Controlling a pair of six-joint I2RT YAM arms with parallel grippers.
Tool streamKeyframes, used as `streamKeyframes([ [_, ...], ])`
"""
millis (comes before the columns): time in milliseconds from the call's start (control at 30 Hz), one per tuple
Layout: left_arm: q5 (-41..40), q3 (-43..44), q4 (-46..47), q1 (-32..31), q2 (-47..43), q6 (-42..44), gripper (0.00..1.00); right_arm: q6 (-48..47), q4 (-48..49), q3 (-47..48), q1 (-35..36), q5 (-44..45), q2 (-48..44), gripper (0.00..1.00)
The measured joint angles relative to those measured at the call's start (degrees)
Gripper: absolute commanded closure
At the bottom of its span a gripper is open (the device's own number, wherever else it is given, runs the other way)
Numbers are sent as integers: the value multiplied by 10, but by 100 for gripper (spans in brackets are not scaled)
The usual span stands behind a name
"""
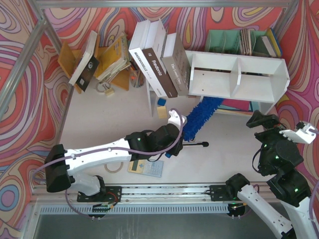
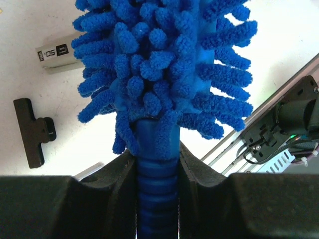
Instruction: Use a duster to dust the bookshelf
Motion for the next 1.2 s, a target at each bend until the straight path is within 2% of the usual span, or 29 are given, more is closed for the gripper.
streamKeyframes([
  [233,-29,-37,14,-1,-9,-38,100,0,1,0,0,0,3,1],
  [533,-19,-19,10,1,53,-59,100,0,1,0,0,0,3,1],
  [700,-15,-17,6,2,55,-58,100,0,0,0,0,0,2,1],
  [800,-5,-25,13,4,36,-51,100,0,0,0,0,0,2,1],
  [1033,12,-69,26,7,-74,-17,100,-5,0,7,0,-10,8,1],
  [1200,41,-86,18,8,-96,17,100,-10,1,11,0,-23,21,1],
])
